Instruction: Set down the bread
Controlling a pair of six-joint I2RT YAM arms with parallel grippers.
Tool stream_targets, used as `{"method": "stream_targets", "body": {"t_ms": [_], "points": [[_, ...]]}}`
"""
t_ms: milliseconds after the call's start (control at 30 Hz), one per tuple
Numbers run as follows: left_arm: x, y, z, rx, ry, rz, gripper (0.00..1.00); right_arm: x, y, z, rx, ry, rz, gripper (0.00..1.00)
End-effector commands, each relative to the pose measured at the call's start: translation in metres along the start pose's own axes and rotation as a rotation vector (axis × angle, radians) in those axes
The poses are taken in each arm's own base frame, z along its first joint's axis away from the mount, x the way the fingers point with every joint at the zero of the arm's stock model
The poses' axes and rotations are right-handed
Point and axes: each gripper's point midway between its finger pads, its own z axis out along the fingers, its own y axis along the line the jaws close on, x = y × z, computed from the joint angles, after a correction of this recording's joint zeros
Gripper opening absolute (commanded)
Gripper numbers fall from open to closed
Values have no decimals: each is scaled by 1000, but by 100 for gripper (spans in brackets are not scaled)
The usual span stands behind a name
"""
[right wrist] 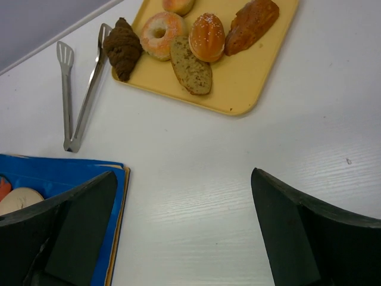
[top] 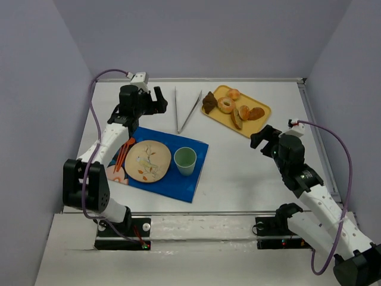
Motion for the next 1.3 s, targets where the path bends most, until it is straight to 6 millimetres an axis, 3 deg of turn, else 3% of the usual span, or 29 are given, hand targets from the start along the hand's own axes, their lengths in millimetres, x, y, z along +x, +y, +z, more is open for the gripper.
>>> {"method": "stream_targets", "body": {"t_ms": [0,67,100,167,200,233,267,367,500,600,800,1267], "points": [[1,-10,33,5,91,112,99,-8,7,2,-32,-33,-14,100],[10,-21,47,21,140,164,99,-7,5,3,-24,-31,-20,100],[28,-18,62,15,196,190,99,-7,4,3,-22,-34,-23,100],[24,-24,75,20,224,269,99,-6,3,2,-21,-35,-27,100],[41,-18,87,12,276,279,99,-7,3,2,-18,-39,-27,100],[37,-19,92,11,290,288,99,-8,1,2,-11,-45,-24,100],[51,-12,103,-1,331,299,99,-10,1,1,-11,-52,-25,100],[56,-10,115,-19,377,316,99,-11,1,0,-13,-59,-34,100],[86,-18,132,26,453,364,99,-12,-2,-1,-6,-67,-43,100],[99,-28,136,56,479,391,99,-12,-5,1,15,-69,-47,100],[120,-24,146,53,527,376,99,-6,-7,7,31,-43,-76,100],[117,-35,150,103,509,352,99,-7,-9,6,38,-47,-79,100]]}}
